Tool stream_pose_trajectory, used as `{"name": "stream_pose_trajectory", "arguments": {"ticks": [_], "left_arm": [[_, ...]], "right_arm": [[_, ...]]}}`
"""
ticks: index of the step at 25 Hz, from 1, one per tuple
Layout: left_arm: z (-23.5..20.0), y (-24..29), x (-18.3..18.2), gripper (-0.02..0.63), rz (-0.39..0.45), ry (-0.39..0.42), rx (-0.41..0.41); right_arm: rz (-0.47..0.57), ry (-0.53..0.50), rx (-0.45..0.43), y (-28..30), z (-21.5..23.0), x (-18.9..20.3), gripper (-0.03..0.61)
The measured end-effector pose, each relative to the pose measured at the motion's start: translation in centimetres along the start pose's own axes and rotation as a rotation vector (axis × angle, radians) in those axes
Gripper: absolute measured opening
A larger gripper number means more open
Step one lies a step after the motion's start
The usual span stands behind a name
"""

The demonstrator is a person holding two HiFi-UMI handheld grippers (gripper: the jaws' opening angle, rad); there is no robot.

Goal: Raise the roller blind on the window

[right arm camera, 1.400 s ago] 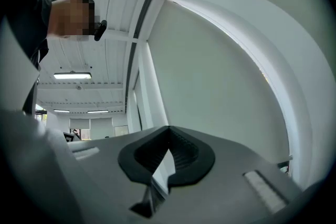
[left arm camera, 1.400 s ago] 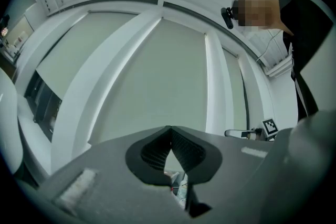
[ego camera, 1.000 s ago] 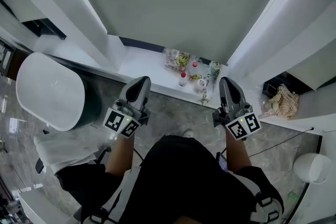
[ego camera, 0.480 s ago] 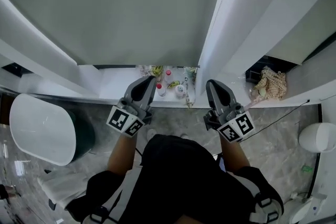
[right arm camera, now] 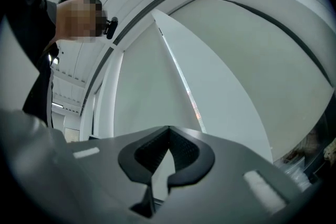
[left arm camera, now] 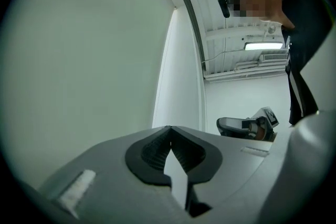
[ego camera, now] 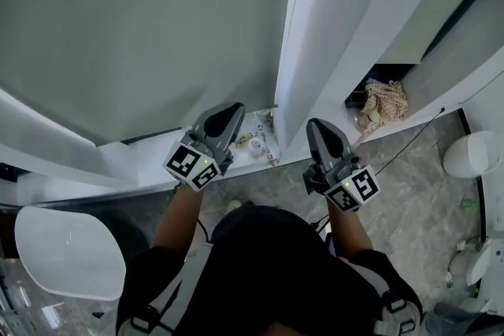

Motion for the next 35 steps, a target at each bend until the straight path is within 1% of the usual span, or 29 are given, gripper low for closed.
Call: {"name": "stream_pose_trajectory", "arguments": {"ticks": [2, 5, 6, 7, 9, 12, 15, 18, 21, 24, 27, 30, 32, 35], "left_arm": [[-0.3, 1.9, -0.1, 0.002, -0.014, 0.006, 0.041], [-0.8, 4.9, 0.1, 0.003, -0.016, -0.012, 0.103], [-0.9, 5.9, 0.2, 0.011, -0.021, -0.012, 0.123], [-1.0, 6.9, 0.1, 0.041, -0.029, -0.009, 0.14], [-1.2, 8.8, -0.2, 0.068, -0.04, 0.008, 0.156], [-1.8, 11.4, -1.2, 0.111, -0.052, 0.043, 0.159], [-2.5, 13.3, -1.7, 0.14, -0.061, 0.043, 0.158], [-3.3, 14.6, -1.6, 0.141, -0.069, 0.035, 0.164], [-4.1, 15.5, -1.6, 0.141, -0.075, 0.037, 0.154], [-4.4, 16.6, -1.6, 0.143, -0.087, 0.039, 0.175], [-4.9, 17.4, -1.6, 0.158, -0.092, 0.04, 0.185], [-5.6, 17.6, -1.7, 0.158, -0.09, 0.035, 0.167], [-6.1, 17.6, -1.6, 0.158, -0.089, 0.047, 0.147], [-7.0, 17.8, -1.6, 0.159, -0.086, 0.062, 0.095]], "right_arm": [[0.001, -0.018, 0.028, -0.6, -0.4, 0.0, 0.002], [-0.008, -0.038, 0.082, -1.6, -0.5, 0.2, 0.002], [-0.01, -0.037, 0.099, -2.1, -0.4, 0.4, 0.002], [-0.012, -0.035, 0.115, -2.4, -0.4, 0.5, 0.003], [-0.011, -0.033, 0.142, -2.9, -0.4, 0.4, 0.002], [-0.005, -0.036, 0.174, -3.5, -0.3, 0.1, 0.003], [0.007, -0.038, 0.201, -4.2, -0.1, 0.0, 0.003], [0.018, -0.038, 0.226, -4.8, 0.1, -0.1, 0.002], [0.033, -0.037, 0.251, -5.4, 0.3, -0.3, 0.003], [0.049, -0.036, 0.271, -5.8, 0.6, -0.5, 0.003], [0.054, -0.036, 0.29, -6.2, 1.0, -0.6, 0.003], [0.055, -0.034, 0.304, -6.4, 1.3, -0.6, 0.003], [0.054, -0.033, 0.308, -6.4, 1.4, -0.6, 0.002], [0.051, -0.033, 0.309, -6.2, 1.6, -0.7, 0.002]]}}
Point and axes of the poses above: the fingertips, and each gripper's own axes: y forward along the fingers, z to its right, x out of its underside, the point moved 9 cm from there along -y, backward along the fingers, and after that the axes turned 9 degrees about -z, right-handed, at the moved point
